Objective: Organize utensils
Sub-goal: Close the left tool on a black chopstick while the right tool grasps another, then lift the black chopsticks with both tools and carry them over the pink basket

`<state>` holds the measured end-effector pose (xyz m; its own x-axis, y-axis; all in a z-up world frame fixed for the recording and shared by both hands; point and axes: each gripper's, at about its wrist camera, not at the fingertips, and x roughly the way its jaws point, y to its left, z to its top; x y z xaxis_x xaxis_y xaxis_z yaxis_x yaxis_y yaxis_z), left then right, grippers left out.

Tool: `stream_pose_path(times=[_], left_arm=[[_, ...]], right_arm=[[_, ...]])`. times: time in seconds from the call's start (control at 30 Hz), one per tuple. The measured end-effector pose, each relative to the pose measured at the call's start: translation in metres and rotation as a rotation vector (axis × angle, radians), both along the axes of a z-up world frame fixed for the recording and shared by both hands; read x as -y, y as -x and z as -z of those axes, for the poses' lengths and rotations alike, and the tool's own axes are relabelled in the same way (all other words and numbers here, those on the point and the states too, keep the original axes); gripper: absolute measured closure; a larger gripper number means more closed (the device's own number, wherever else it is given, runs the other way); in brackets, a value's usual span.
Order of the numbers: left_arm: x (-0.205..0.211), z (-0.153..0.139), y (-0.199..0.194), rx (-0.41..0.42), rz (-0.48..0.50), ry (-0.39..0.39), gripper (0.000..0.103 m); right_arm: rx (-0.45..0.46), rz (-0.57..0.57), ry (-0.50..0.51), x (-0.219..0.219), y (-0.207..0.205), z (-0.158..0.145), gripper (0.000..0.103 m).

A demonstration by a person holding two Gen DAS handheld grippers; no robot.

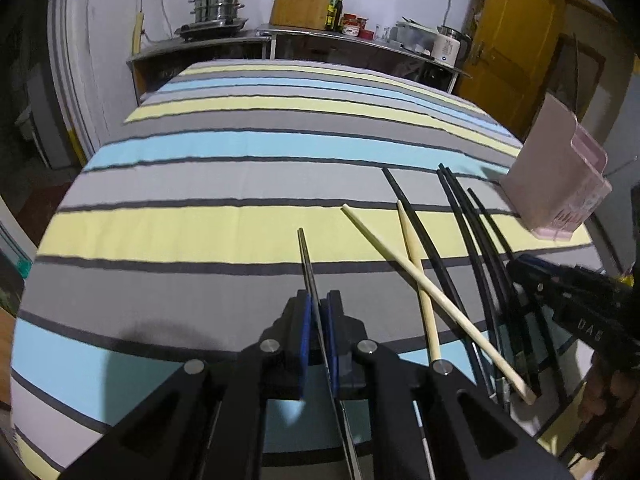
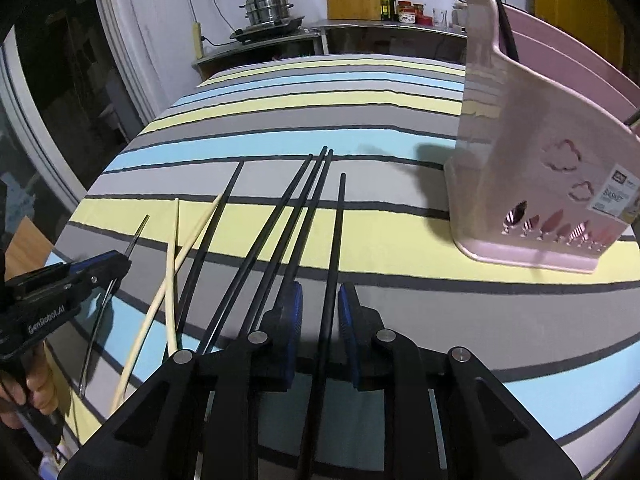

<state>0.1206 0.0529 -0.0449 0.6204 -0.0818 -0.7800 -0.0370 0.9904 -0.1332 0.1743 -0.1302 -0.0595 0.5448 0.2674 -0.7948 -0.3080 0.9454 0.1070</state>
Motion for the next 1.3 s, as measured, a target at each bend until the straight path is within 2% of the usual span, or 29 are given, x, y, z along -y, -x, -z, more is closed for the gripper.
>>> stream_pose_path(times=[0.07,0.13,0.3,0.43,1.03,1.3], left_arm=[[0.002,0.0,-0.002,-0.001,-0.001,-0.017,0.094],[0.003,0.0,-0.004,-0.001,-0.002,-0.029,0.094],[0.002,-0.002,-0.006,-0.016,-0.012,-0.022,0.097],[-0.001,-0.011,0.0,-0.004,-0.016,0.001,0.098],[0.014,-0.113,0.037,0.203,0.095,0.102,0.098],[0.029,-0.144,0.039,0.251,0.163,0.138,0.098]], right_arm=[[0.003,-0.002,0.016,-0.003,-0.002,0.0,0.086],[0.003,0.004,0.023,-0.003,-0.005,0.001,0.096],[-0.028,0.016,-0.021,0.004,-0.009,-0.003,0.097],[0.004,0.021,-0.064,0.011,0.0,-0.019,0.097],[0.184,0.056,-0.201,0.053,0.054,-0.107,0.097],[0.25,0.089,-0.232,0.071,0.066,-0.133,0.097]])
